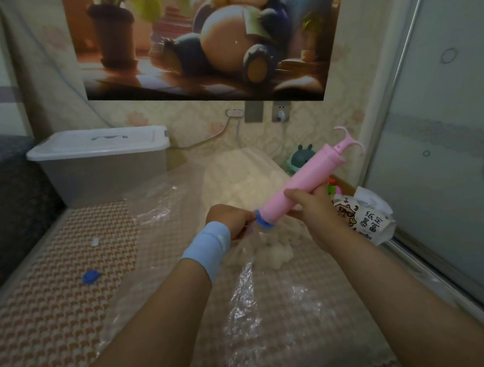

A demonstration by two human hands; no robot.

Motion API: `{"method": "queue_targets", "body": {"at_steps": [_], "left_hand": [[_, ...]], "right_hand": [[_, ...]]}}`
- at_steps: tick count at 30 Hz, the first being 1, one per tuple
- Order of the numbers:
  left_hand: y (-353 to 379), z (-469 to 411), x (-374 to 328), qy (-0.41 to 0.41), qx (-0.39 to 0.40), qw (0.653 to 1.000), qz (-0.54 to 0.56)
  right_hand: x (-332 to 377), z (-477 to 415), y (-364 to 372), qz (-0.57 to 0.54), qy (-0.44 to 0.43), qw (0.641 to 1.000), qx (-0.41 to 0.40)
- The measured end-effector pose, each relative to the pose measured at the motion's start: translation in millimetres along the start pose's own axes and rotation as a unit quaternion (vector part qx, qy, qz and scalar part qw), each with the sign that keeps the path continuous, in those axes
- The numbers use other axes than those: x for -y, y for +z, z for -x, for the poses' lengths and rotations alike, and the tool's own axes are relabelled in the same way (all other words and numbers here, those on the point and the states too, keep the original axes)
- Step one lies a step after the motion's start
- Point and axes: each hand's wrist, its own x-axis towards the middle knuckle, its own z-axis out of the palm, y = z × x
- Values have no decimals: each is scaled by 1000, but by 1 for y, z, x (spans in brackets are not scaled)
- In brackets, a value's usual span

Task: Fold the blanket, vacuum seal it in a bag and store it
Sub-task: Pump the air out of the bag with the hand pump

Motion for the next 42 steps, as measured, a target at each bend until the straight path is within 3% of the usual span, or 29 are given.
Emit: {"method": "queue_targets", "body": {"at_steps": [3,7,10,13,19,22,24,29,32,35,40,42], "left_hand": [[0,1,1,12,-3,1000,3],[1,-2,6,-10,3,999,42],[1,-5,9,-23,4,999,47],[2,-7,10,-26,10,998,62],[2,-5,9,-20,11,998,53],[1,-4,6,-14,3,999,42],[0,-3,6,-11,0,999,40],[0,2,4,-12,5,1000,19],[-1,5,0,-16,7,999,28],[-2,4,0,-14,2,1000,22],[-2,4,5,21,-3,1000,-9],[-5,3,8,73,15,996,-45]], "right_hand": [[0,-1,1,52,-32,998,0],[3,4,8,121,-71,988,-68],[-2,7,14,100,-35,994,-14],[-4,5,13,123,-54,991,18],[-1,6,24,151,-86,982,-67],[-1,6,26,91,-49,995,-12],[-2,4,22,136,-55,989,19],[-4,6,19,181,-77,979,-45],[-3,7,22,117,-52,992,-12],[-3,4,19,151,-52,987,31],[2,9,19,174,-71,982,21],[2,10,19,161,-62,985,23]]}}
